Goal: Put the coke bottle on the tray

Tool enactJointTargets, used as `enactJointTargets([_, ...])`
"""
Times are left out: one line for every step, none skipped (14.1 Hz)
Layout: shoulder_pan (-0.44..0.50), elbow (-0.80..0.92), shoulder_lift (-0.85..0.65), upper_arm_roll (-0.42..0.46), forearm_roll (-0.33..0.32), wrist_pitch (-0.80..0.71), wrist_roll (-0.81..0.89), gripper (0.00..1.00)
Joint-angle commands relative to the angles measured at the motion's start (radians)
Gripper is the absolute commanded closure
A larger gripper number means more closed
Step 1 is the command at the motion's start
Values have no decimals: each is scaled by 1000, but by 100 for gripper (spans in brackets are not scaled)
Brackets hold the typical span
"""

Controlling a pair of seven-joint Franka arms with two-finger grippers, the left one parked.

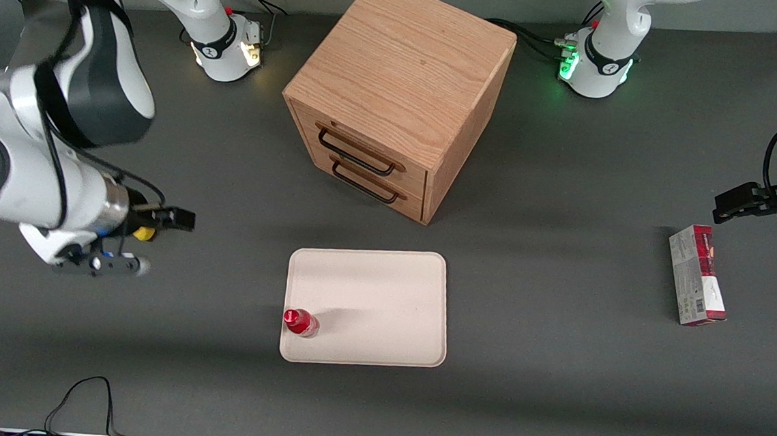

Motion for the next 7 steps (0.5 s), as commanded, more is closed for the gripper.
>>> enactJointTargets([8,-316,-254,-62,43,98,-124,0])
enactJointTargets([8,-391,-331,-81,66,118,-165,0])
enactJointTargets([8,-445,-392,-95,69,122,-210,0])
enactJointTargets([5,-459,-431,-99,69,115,-237,0])
enactJointTargets([5,-455,-445,-97,69,106,-239,0])
enactJointTargets([5,-441,-447,-92,69,90,-236,0])
enactJointTargets([10,-421,-439,-92,68,77,-238,0])
